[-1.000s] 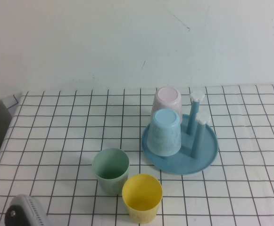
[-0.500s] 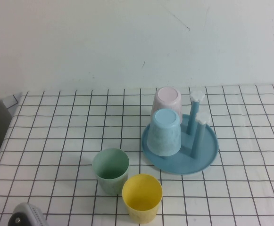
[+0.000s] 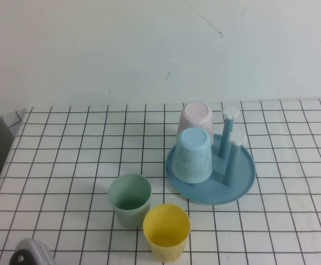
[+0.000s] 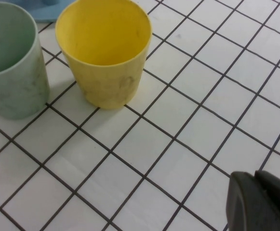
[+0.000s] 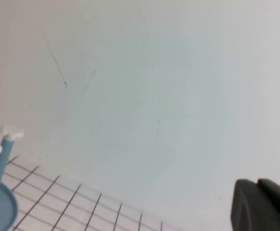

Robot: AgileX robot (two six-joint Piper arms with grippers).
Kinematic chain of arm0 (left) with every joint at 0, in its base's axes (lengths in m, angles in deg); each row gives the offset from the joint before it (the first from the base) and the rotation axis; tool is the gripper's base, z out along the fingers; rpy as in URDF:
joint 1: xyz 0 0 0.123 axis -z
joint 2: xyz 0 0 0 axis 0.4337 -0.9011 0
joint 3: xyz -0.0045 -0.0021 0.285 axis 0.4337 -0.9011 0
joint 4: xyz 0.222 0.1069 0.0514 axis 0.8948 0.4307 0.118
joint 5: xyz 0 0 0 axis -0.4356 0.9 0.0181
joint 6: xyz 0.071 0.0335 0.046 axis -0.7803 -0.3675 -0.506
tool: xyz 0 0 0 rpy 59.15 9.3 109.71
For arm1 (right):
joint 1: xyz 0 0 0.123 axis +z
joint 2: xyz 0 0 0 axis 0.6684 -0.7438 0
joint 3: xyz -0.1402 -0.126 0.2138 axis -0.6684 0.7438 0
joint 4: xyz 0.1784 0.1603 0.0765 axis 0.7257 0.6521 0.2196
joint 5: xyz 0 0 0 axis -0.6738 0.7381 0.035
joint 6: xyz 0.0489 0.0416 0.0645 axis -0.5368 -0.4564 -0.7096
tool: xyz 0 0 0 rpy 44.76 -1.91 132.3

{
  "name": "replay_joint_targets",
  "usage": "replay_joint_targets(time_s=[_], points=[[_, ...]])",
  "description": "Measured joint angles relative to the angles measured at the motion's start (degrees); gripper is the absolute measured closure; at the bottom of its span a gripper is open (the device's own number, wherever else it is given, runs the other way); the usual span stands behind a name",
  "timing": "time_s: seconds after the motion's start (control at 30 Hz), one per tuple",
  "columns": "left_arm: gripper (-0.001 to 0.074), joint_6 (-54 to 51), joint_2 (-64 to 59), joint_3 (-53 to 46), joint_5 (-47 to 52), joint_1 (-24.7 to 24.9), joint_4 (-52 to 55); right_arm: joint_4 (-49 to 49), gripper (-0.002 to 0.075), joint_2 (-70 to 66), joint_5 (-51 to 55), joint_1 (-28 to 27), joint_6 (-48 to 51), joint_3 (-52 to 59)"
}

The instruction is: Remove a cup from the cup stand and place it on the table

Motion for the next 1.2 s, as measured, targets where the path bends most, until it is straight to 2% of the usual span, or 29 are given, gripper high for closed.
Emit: replay_joint_targets(time_s=[0.07,0.17,0.27,0.37,0.43,0.6,0.9,1.2], points=[[0.0736,0.0,0.0,0.0,0.02,0.0,0.0,-0.45,0.0727,0.03,-2.0,0.0,-1.87,3.88],[0.0737,0.0,0.0,0.0,0.12,0.0,0.0,-10.13,0.0727,0.1,-2.06,-0.66,-14.94,9.37],[0.0737,0.0,0.0,0.0,0.12,0.0,0.0,-24.87,0.0727,2.13,5.2,-1.07,-33.92,10.92],[0.0737,0.0,0.0,0.0,0.12,0.0,0.0,-32.98,0.0727,3.08,13.93,-1.14,-43.14,11.01],[0.0737,0.0,0.0,0.0,0.12,0.0,0.0,-35.22,0.0727,3.18,17.23,-1.27,-45.73,11.01],[0.0737,0.0,0.0,0.0,0.12,0.0,0.0,-38.05,0.0727,3.41,18.07,-2.13,-49.16,10.89],[0.0737,0.0,0.0,0.0,0.46,0.0,0.0,-38.69,0.0727,3.41,18.07,-2.13,-49.39,10.89],[0.0737,0.0,0.0,0.0,0.5,0.0,0.0,-37.63,0.0727,3.41,17.96,0.08,-49.39,10.89]])
